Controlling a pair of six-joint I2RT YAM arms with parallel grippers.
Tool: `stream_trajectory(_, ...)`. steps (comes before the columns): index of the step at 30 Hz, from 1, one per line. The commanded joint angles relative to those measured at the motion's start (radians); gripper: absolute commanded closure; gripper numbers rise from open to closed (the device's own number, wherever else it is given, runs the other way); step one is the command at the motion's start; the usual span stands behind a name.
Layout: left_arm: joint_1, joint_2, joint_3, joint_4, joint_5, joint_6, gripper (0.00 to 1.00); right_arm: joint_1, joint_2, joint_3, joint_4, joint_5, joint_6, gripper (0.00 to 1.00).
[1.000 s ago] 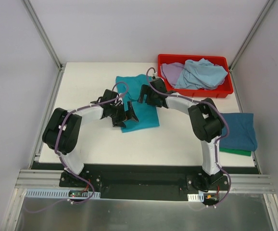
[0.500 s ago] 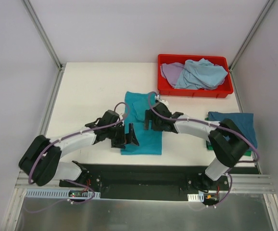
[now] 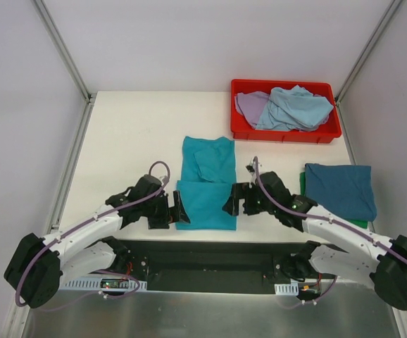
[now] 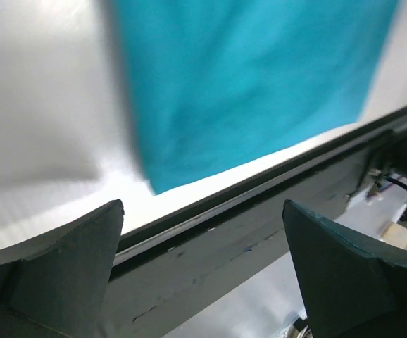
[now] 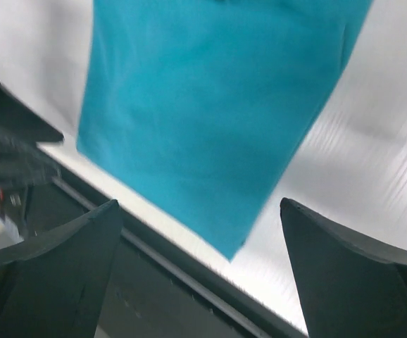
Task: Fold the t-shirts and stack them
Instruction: Grab one side of the 2/3 rectangular tshirt with both arms
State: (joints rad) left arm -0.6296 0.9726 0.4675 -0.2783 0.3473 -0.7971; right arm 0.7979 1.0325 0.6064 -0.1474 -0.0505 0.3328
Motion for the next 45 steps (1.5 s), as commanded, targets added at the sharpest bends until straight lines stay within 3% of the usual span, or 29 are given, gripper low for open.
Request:
stream_trajectory(1, -0.010, 0.020, -0.043, -0.093, -0.044, -0.076, 0.11, 0.026, -0.077, -0.155, 0.025, -0.160, 0.067, 0.04)
stream_trajectory(7, -0.012, 0.101, -0.023, -0.062, -0.062, -0.082, 0.30, 0.029, -0.101, -0.284, 0.179, -0.184, 0.208, 0.02)
stream_trajectory(9, -0.012, 0.135, -0.014, -0.052, -0.064, -0.079, 0.41, 0.027, -0.092, -0.298, 0.200, -0.167, 0.250, 0.01)
stream_trajectory(13, -0.012, 0.201, -0.007, -0.026, -0.073, -0.079, 0.55, 0.027, -0.063, -0.316, 0.213, -0.140, 0.304, 0.08)
stream_trajectory(20, -0.012, 0.268, 0.002, 0.005, -0.067, -0.074, 0.73, 0.032, -0.002, -0.310, 0.203, -0.123, 0.333, 0.31)
stream_trajectory(23, -0.012, 0.293, 0.000, 0.019, -0.082, -0.076, 0.76, 0.035, 0.023, -0.307, 0.198, -0.109, 0.344, 0.41)
stream_trajectory(27, -0.012, 0.342, 0.025, 0.028, -0.096, -0.070, 0.83, 0.038, 0.057, -0.306, 0.190, -0.074, 0.344, 0.60)
stream_trajectory(30, -0.012, 0.367, 0.036, 0.033, -0.094, -0.067, 1.00, 0.041, 0.067, -0.303, 0.192, -0.081, 0.345, 0.76)
stream_trajectory(31, -0.012, 0.367, 0.034, 0.031, -0.094, -0.067, 1.00, 0.043, 0.067, -0.303, 0.193, -0.084, 0.339, 0.82)
stream_trajectory(33, -0.012, 0.342, 0.025, 0.031, -0.105, -0.074, 1.00, 0.046, 0.049, -0.310, 0.210, -0.091, 0.313, 1.00)
stream_trajectory(37, -0.012, 0.197, 0.007, 0.030, -0.087, -0.051, 1.00, 0.047, -0.038, -0.306, 0.220, -0.176, 0.250, 1.00)
stream_trajectory(45, -0.012, -0.246, 0.052, -0.090, -0.151, -0.013, 1.00, 0.046, -0.207, -0.214, 0.166, -0.389, 0.250, 1.00)
